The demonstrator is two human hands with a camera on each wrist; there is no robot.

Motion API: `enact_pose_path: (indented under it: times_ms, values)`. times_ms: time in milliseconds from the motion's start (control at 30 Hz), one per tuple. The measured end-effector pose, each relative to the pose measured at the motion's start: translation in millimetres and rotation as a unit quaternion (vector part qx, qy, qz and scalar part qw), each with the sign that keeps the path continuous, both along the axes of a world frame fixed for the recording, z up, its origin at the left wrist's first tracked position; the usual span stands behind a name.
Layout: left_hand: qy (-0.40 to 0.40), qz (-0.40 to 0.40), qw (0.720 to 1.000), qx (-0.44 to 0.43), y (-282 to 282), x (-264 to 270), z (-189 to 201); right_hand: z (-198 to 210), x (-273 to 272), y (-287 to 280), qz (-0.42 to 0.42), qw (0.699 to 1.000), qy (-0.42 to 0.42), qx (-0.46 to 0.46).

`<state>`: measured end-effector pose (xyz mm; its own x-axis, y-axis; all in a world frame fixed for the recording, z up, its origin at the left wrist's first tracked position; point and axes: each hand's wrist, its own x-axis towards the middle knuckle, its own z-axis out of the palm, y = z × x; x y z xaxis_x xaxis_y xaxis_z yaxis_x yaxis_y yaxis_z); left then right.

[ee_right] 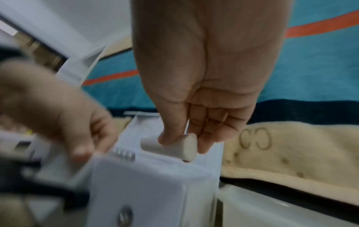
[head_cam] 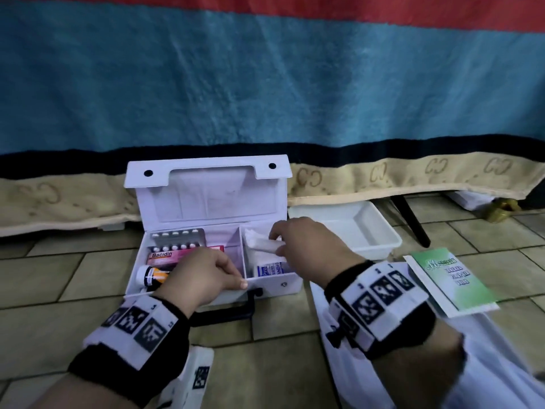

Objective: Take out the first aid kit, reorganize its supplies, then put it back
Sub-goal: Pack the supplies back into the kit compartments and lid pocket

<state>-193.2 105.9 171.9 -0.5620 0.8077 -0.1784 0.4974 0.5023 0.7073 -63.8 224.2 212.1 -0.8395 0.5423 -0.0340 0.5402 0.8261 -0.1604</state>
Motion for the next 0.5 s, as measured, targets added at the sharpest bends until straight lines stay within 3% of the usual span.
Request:
enact_pose_path:
  times_ms: [133, 333, 400, 500]
  values:
    - [0.011, -0.002, 1.000, -0.003, 0, 0, -1, -20, -19, -4, 0.024, 0.995, -0.048, 0.083]
    - [0.003, 0.006, 1.000, 0.000, 0, 0, -2, -39, -23, -4, -0.001, 1.000, 0.006, 0.006]
    - [0.002, 0.005, 1.000, -0.001, 0, 0, -1, -37, -17, 0, -0.032, 0.997, 0.060, -0.022]
    - [0.000, 0.003, 1.000, -0.006, 0, 0, -2, -27, 9, 17, -0.144, 0.976, 0.151, -0.055]
